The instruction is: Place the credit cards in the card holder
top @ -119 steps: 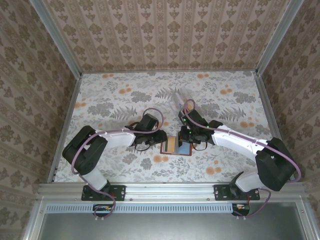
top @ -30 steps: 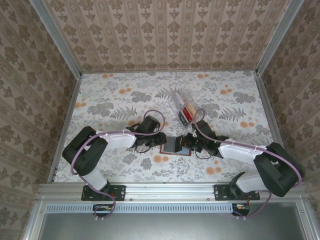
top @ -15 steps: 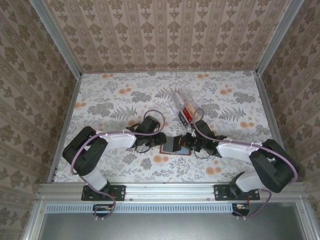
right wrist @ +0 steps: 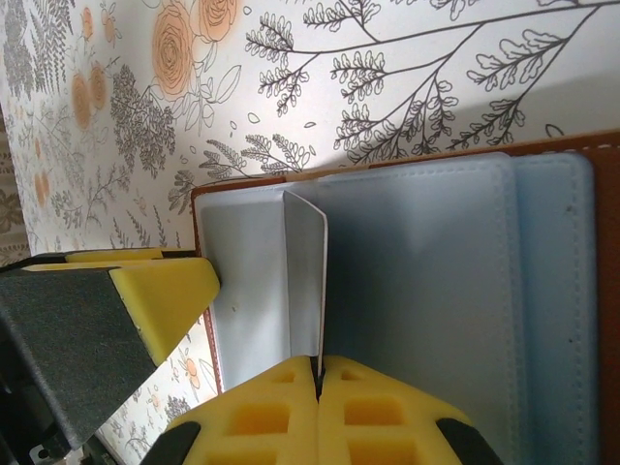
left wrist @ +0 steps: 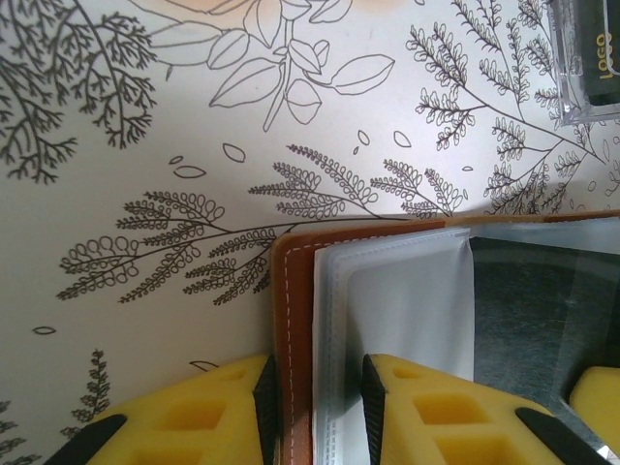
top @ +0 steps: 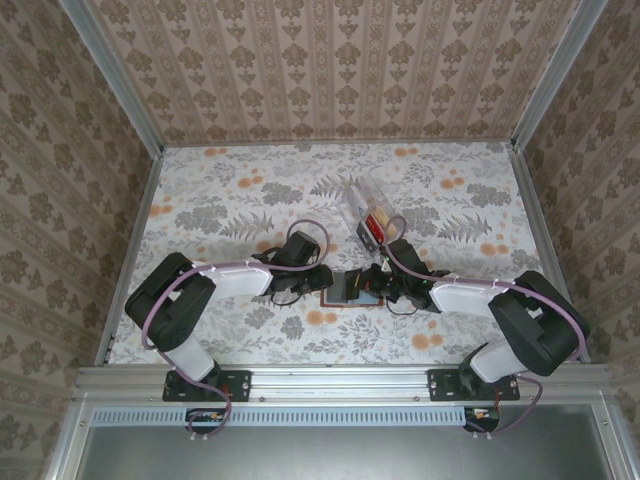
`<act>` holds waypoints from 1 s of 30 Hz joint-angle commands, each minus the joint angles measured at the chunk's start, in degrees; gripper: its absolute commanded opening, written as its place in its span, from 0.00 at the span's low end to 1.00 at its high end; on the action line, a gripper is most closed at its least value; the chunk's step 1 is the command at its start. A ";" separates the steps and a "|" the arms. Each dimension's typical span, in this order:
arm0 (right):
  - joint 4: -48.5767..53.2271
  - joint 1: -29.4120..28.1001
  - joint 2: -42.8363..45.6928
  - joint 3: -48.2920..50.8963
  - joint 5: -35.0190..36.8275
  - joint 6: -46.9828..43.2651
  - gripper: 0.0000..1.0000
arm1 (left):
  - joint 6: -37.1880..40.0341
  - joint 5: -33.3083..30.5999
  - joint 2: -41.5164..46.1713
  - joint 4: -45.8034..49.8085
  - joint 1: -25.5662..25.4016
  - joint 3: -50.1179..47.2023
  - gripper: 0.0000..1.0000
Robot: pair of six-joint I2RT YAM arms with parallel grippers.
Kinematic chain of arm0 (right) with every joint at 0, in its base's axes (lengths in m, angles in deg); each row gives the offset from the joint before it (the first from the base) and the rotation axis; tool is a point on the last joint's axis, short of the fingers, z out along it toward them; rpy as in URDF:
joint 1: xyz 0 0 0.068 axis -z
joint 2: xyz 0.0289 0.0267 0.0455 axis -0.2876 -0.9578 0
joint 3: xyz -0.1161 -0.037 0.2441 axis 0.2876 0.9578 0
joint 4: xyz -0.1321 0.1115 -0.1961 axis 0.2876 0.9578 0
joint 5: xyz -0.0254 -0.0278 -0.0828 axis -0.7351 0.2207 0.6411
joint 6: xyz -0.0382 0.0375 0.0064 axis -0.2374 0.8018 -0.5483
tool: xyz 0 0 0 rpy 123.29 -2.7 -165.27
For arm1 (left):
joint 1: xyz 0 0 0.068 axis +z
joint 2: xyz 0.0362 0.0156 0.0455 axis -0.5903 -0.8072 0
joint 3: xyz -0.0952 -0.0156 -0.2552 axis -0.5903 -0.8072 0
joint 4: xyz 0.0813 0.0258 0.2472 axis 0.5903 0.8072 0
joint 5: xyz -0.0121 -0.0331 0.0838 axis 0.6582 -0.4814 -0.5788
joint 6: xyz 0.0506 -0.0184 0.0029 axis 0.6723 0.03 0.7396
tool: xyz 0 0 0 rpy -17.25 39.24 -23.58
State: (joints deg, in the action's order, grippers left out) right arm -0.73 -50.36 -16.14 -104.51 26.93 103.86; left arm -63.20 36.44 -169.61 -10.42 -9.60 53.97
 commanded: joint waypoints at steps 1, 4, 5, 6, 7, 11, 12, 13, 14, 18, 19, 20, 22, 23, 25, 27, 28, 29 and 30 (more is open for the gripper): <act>3.97 -0.19 0.62 1.49 -1.48 -0.56 0.01 | -0.79 0.19 -1.52 0.25 -0.89 -0.55 0.31; 6.33 0.23 2.46 1.54 -0.83 -1.04 0.01 | -0.88 0.20 -1.53 0.26 -0.88 -0.54 0.31; 6.61 0.33 2.82 1.53 -0.81 -1.15 0.01 | -0.88 0.16 -1.53 0.25 -0.89 -0.48 0.31; 6.71 0.42 2.97 1.53 -0.89 -1.22 0.01 | -0.88 0.08 -1.52 0.27 -0.82 -0.52 0.31; 6.66 0.51 2.91 1.53 -1.02 -1.23 0.01 | -0.97 0.09 -1.52 0.27 -0.88 -0.49 0.31; 4.44 0.52 0.46 1.00 -3.45 -0.80 0.01 | -0.97 0.27 -1.72 0.10 -0.89 -0.38 0.30; 3.27 0.52 -0.43 0.95 -4.06 -0.50 0.01 | -0.90 0.25 -1.70 0.04 -0.89 -0.29 0.30; 2.26 0.51 -1.32 0.76 -4.59 -0.22 0.01 | -0.92 0.33 -1.76 -0.02 -0.92 -0.29 0.30; 1.53 0.51 -2.19 0.41 -5.11 -0.19 0.01 | -0.90 0.42 -1.85 -0.18 -0.97 -0.22 0.30; 0.11 0.38 -5.11 -1.15 -6.50 -0.17 0.02 | -1.00 0.52 -1.90 -0.18 -1.00 -0.16 0.30; -0.33 0.34 -5.61 -1.36 -6.77 -0.15 0.02 | -1.02 0.56 -1.87 -0.18 -1.05 -0.15 0.30; -0.47 0.34 -6.00 -1.54 -7.02 -0.07 0.02 | -1.14 0.44 -1.90 -0.16 -1.06 -0.18 0.30; -0.82 0.23 -6.34 -1.73 -7.46 -0.10 0.02 | -1.21 0.46 -1.88 -0.23 -1.01 -0.19 0.30; -0.68 0.16 -6.45 -1.88 -7.43 -0.14 0.02 | -1.23 0.34 -1.90 -0.27 -1.04 -0.15 0.30; -0.36 -0.17 -6.52 -2.23 -7.21 -0.26 0.03 | -1.23 0.36 -1.96 -0.23 -1.06 -0.15 0.30; -0.36 -0.52 -6.81 -2.72 -7.03 -0.26 0.05 | -1.23 0.38 -2.05 -0.25 -1.07 -0.14 0.30; -0.40 -0.75 -7.16 -3.22 -7.12 -0.31 0.05 | -1.23 0.42 -2.08 -0.30 -1.06 -0.19 0.30; -0.24 -0.89 -7.53 -3.67 -7.21 -0.40 0.06 | -1.16 0.43 -2.14 -0.34 -1.07 -0.12 0.30; -0.14 -1.06 -8.05 -4.25 -7.23 -0.43 0.06 | -1.16 0.53 -2.16 -0.36 -1.05 -0.06 0.30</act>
State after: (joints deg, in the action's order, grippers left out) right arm -2.56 -50.10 -22.02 -107.00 21.16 103.86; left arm -63.49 36.39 -169.72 -10.53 -9.60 53.97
